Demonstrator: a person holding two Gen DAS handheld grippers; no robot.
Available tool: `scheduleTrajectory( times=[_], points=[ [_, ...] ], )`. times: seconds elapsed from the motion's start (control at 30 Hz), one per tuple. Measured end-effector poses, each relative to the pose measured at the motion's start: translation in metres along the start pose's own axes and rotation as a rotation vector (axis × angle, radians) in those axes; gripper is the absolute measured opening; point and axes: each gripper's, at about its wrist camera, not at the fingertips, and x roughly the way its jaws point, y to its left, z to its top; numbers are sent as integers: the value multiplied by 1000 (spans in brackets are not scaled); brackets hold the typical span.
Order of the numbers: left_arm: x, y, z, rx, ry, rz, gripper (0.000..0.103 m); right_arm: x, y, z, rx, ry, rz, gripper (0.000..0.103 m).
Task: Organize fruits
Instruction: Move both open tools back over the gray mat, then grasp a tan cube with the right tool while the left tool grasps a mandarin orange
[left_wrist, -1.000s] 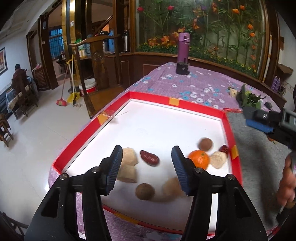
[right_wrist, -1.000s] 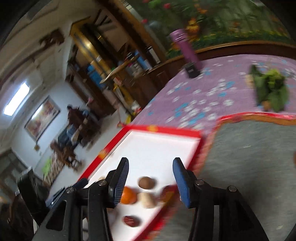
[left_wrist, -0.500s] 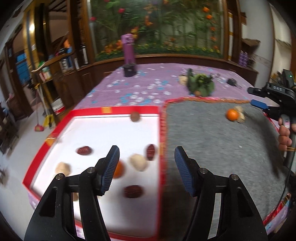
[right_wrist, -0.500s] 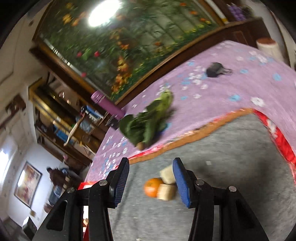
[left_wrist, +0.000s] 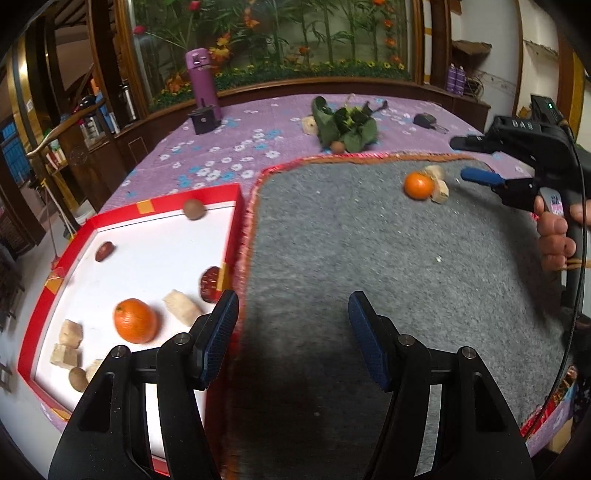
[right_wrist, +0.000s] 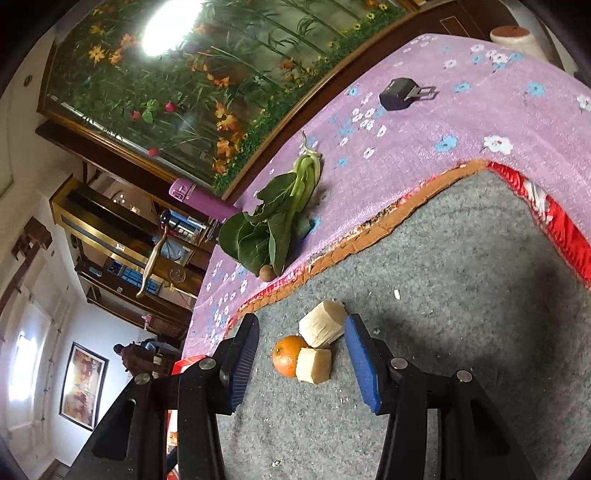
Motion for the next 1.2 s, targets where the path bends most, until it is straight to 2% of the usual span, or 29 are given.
scheduleTrajectory(
  times=[0.37, 0.53, 0.67, 0.8, 0.87, 0.97, 1.03, 1.2],
  points=[
    [5, -15, -4, 32, 23, -17, 62, 12, 10, -6, -44, 60, 6, 48],
    [6, -14, -5, 29, 24, -20, 62, 26, 15, -12, -81, 111, -28, 40],
    [6, -13, -3, 25, 23, -24, 62, 43, 15, -17, -115, 163, -104, 32],
    [7, -14, 3, 23, 26, -41, 62, 44, 16, -17, -126, 154, -109, 28],
    [6, -17, 11, 27, 17, -59, 62, 43, 10, -15, -86, 155, -87, 22],
    [6, -27, 28, 52, -13, -79, 62, 40, -11, -9, 57, 167, 5, 22],
    [10, -35, 41, 70, -23, -91, 62, 34, -18, -5, 108, 147, 64, 14],
    [37, -58, 78, 80, -29, -152, 62, 17, -30, 2, 189, 74, 149, 14]
  ],
)
